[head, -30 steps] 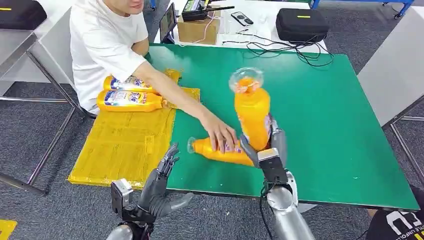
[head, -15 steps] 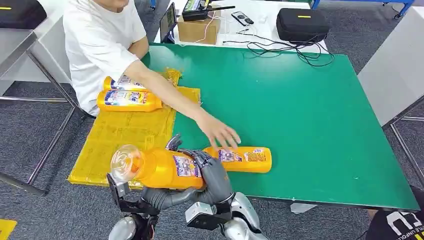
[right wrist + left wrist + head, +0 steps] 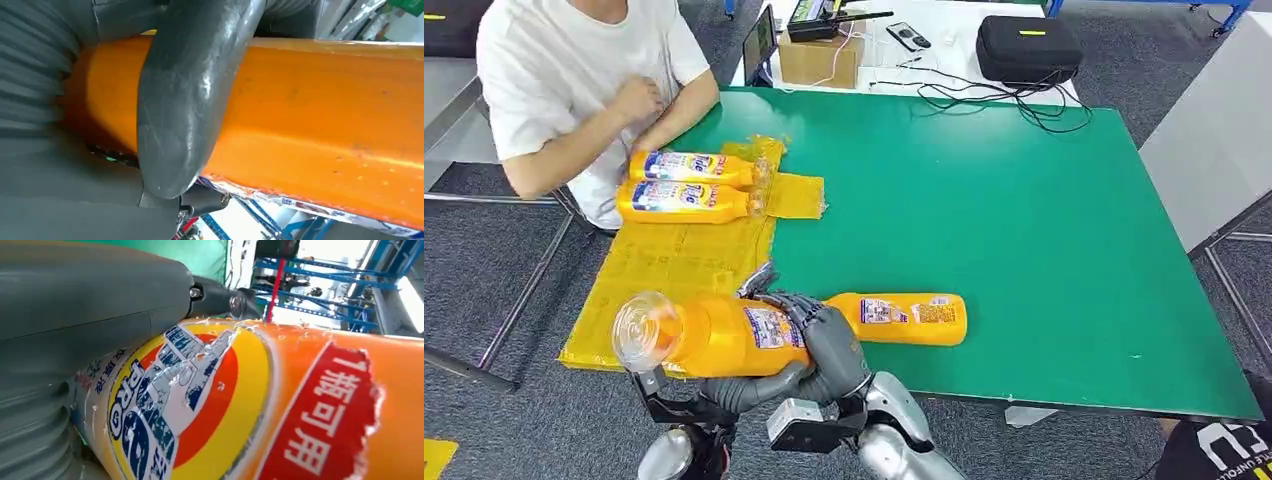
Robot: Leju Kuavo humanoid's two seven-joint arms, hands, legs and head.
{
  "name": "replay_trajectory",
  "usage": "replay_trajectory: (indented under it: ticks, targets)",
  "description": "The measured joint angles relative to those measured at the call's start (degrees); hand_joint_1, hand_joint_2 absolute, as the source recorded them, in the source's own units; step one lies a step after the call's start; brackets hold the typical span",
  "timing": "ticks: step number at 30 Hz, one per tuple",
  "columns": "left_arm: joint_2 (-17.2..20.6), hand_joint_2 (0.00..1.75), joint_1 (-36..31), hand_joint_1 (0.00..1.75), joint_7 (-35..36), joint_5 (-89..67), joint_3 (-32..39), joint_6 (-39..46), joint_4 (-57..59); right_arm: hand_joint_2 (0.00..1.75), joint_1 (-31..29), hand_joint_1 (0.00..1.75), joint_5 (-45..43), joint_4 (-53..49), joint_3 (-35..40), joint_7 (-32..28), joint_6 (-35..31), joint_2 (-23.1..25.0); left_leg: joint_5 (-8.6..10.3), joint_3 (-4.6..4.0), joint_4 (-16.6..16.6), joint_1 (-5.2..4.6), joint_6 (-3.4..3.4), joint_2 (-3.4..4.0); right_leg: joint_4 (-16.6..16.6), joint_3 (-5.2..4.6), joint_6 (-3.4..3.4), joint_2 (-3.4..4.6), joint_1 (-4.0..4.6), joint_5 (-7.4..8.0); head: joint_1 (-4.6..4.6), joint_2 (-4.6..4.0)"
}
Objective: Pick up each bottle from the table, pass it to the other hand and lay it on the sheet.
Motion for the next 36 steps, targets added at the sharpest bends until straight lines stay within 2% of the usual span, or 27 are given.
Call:
replay_trajectory:
  ticks: [5,13,20,23,26,30,34,36]
  targets:
    - [0.0,1.75,-0.1,1.75,0.2,2.7,0.7,-1.7,0.0,0.0,0.3,0.0,0.2,0.3,0.6,0.0,0.2,-0.1,-0.01,-0.01,0.0,0.0,0.0,-0.01,0.0,-0.01,0.0,0.0,-0.01,-0.01,0.0,0.0]
    - [0.0,1.75,-2.2,1.75,-0.5,-1.1,-0.2,0.7,-0.7,0.0,2.6,0.0,-6.7,-2.2,0.4,-7.0,-2.4,-0.3,-0.01,0.0,0.0,0.0,0.0,-0.01,0.0,-0.01,0.0,0.0,-0.01,0.0,0.0,0.0]
    - [0.0,1.75,-5.8,1.75,-0.1,-1.4,-2.1,2.5,-1.0,0.0,4.5,0.0,-10.7,-7.5,-0.6,-8.9,-3.9,-1.1,0.0,0.0,0.0,-0.01,0.0,0.0,0.0,0.01,0.0,0.0,0.0,0.0,0.02,0.0]
    - [0.0,1.75,-8.3,1.75,0.3,-11.9,-3.6,13.6,-0.6,0.0,5.4,0.0,-13.0,-9.5,-1.4,-9.0,-4.7,-1.1,0.0,-0.02,0.0,0.0,0.0,-0.14,0.0,0.03,0.0,-0.05,0.0,0.0,0.04,0.0]
    - [0.6,1.75,-12.8,1.75,4.6,-25.0,-3.8,26.3,4.2,0.0,6.3,0.0,-13.5,-11.2,-2.0,-10.5,-5.3,-1.0,0.0,0.01,0.0,0.0,0.0,-0.06,0.0,0.07,0.0,-0.02,0.01,0.02,0.07,0.0]
    - [2.0,1.75,-18.7,1.75,6.0,-29.9,-0.9,29.0,13.6,0.0,6.8,0.0,-16.7,-11.9,-2.5,-10.6,-6.6,-0.6,0.05,0.05,0.0,0.03,-0.03,-0.01,0.0,0.07,-0.01,0.0,0.03,0.04,-0.07,0.0]
    - [3.0,1.75,-21.6,1.75,5.8,-29.3,2.7,28.9,20.5,0.0,6.9,0.0,-19.0,-12.0,-2.5,-10.6,-6.6,-0.2,0.08,0.05,0.0,0.03,-0.04,0.05,0.1,0.05,-0.01,0.01,0.03,0.04,-0.11,0.0]
    - [3.4,1.75,-22.6,1.75,5.7,-34.3,4.0,34.6,23.4,0.0,6.9,0.0,-21.0,-11.8,-2.7,-10.6,-4.9,0.2,0.08,0.04,0.0,0.03,-0.04,0.06,0.1,0.03,-0.01,0.01,0.02,0.04,-0.11,0.0]
